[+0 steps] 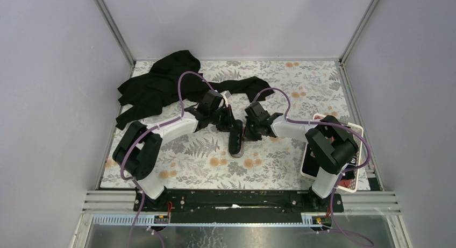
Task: Organize the sunglasses
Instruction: Close the sunglasses case at the center of the board.
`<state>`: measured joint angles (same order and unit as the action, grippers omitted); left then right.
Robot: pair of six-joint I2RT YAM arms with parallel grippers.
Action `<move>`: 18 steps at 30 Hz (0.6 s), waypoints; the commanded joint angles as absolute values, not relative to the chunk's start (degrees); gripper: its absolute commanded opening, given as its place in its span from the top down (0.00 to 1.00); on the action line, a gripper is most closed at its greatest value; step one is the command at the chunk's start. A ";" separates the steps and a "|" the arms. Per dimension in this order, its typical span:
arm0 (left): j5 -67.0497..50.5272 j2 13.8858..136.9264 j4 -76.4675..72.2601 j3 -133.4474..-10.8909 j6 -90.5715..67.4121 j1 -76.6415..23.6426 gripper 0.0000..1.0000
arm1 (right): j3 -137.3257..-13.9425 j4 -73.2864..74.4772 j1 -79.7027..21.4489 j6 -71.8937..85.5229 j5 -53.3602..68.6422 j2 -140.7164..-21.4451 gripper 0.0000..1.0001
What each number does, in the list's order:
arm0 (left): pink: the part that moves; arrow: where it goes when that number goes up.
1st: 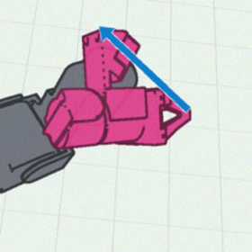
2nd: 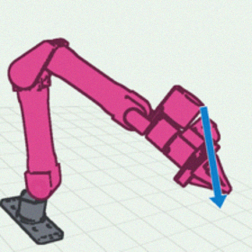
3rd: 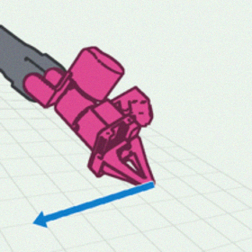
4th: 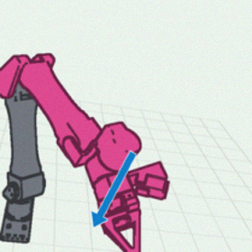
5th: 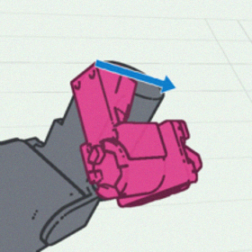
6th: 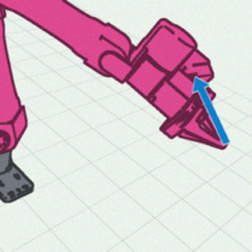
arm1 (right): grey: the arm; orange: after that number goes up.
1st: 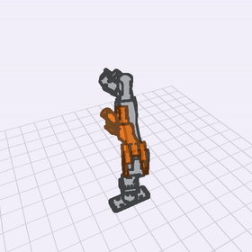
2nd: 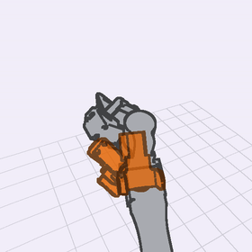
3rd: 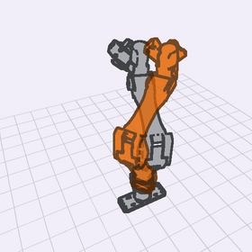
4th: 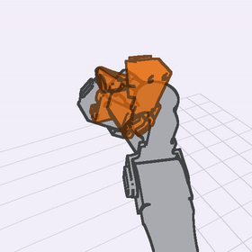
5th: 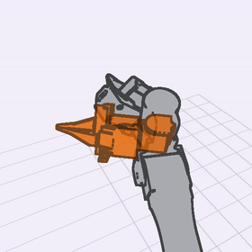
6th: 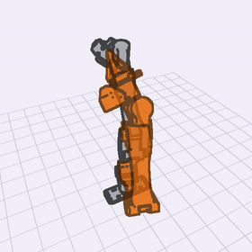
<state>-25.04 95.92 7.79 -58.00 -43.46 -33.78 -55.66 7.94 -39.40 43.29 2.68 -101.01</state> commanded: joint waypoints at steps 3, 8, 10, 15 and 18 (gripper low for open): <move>-23.14 98.70 11.34 -56.69 -42.20 -34.63 0.90 | -58.05 8.04 -40.18 42.63 3.16 -99.93 1.00; -23.51 100.44 10.56 -56.25 -42.01 -34.63 0.90 | -58.18 8.12 -40.26 42.54 3.32 -100.11 1.00; -23.67 100.81 10.48 -56.25 -42.01 -34.63 0.90 | -58.18 8.09 -40.25 42.54 3.34 -100.11 1.00; -22.12 98.17 12.41 -57.09 -41.17 -34.63 0.89 | -58.18 8.42 -40.34 42.45 3.17 -99.70 1.00; -19.80 94.67 16.12 -59.43 -39.84 -34.64 0.88 | -58.10 8.57 -40.34 42.51 3.09 -98.78 1.00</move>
<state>-24.03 98.94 9.80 -57.28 -42.72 -34.15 -56.47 8.10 -39.77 43.13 3.16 -100.99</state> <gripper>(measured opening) 0.110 0.010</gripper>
